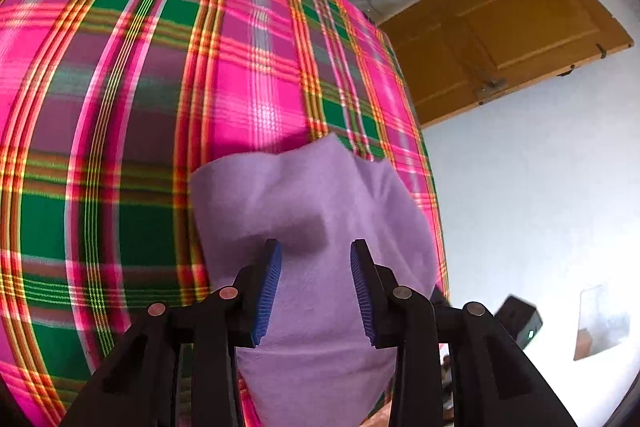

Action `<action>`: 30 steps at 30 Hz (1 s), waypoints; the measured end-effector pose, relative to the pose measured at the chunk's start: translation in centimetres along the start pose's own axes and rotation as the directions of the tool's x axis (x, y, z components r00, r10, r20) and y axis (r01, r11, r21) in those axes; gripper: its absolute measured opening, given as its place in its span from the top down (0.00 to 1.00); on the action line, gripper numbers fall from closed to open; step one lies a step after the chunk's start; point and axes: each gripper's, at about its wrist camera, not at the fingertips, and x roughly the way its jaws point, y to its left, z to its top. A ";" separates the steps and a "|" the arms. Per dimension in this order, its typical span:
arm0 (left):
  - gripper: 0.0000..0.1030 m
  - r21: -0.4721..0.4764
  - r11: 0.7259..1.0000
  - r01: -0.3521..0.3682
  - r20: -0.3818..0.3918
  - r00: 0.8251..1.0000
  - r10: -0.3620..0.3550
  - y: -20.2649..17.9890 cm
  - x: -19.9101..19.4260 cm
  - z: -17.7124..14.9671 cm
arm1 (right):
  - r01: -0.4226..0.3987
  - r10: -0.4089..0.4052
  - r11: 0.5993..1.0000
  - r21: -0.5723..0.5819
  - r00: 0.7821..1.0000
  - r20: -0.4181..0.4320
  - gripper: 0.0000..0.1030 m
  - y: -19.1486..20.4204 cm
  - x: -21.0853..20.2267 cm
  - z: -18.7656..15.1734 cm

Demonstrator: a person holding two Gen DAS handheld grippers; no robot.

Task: Fold clothes

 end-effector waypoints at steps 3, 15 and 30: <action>0.64 -0.019 1.000 0.011 0.000 1.000 -0.011 0.3 0.3 0.0 | -0.030 0.030 1.000 0.003 0.999 -0.024 0.65 0.1 0.8 0.2; 0.64 -0.015 1.000 0.012 0.002 1.000 -0.012 0.6 0.5 0.0 | -0.035 0.041 0.998 -0.057 0.993 0.109 0.92 1.5 -2.3 0.6; 0.64 -0.005 1.000 -0.010 0.002 1.000 0.010 0.3 1.1 -0.1 | 0.146 -0.125 0.978 -0.150 0.982 0.138 0.77 3.6 -2.6 -1.4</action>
